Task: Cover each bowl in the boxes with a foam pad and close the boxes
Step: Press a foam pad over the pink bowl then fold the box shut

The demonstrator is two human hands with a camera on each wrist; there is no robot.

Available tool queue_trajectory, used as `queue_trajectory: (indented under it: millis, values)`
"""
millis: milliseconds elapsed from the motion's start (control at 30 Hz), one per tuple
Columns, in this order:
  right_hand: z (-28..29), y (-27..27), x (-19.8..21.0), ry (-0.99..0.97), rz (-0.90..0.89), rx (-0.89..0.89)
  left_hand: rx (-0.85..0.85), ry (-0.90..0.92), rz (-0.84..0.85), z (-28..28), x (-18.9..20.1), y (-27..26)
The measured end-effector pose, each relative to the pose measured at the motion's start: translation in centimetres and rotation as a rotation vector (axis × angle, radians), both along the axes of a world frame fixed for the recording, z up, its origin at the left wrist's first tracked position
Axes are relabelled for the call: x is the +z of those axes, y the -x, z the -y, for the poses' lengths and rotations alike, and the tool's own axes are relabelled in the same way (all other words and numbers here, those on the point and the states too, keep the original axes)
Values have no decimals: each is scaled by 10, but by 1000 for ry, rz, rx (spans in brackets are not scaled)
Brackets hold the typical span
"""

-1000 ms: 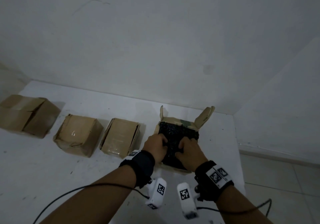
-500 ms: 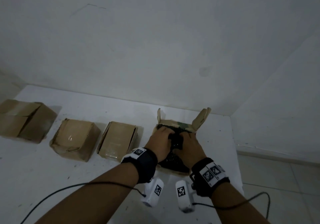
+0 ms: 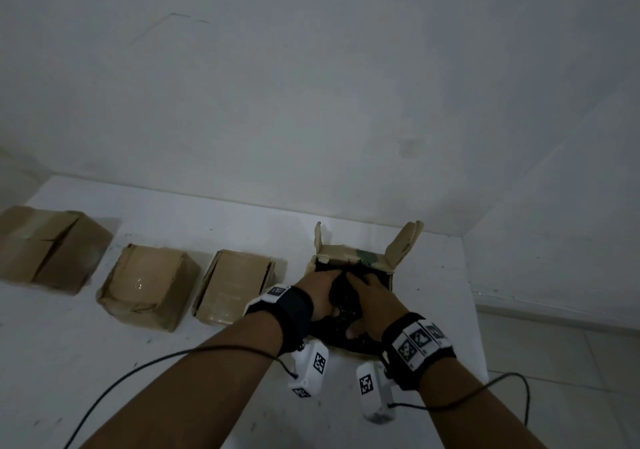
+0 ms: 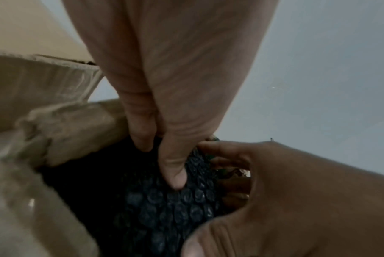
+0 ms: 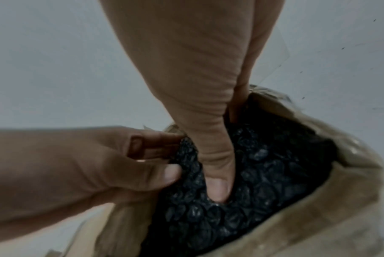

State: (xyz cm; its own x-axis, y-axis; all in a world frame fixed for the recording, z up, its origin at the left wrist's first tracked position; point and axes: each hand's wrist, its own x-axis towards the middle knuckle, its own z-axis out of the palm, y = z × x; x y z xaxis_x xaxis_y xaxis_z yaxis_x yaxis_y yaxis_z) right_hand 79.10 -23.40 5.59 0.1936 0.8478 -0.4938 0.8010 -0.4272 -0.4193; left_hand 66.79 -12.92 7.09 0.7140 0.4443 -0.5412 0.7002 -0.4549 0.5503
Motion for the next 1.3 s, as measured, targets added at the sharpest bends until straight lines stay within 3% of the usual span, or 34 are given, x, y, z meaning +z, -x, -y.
queue_trajectory:
  millis: [100,300,767,833,900,1033,1300]
  values:
    - [-6,-2,-5,38,53,42,-84,-44,-95,-7,4,-5]
    - [-18,-7,1,63,70,99,-157,-215,-96,-7,1,-7]
    - [-11,-10,3,87,71,167,-167,-171,-39,-6,2,-5]
    - [-9,-9,10,47,58,163,-130,-161,-44,-5,1,-2]
    - [-3,-6,16,-55,-13,96,-29,-205,77,1,0,7]
    - [16,16,20,-260,-198,-201,265,-145,293,27,-4,26]
    - [18,24,6,-211,74,6,278,19,255,25,-23,31]
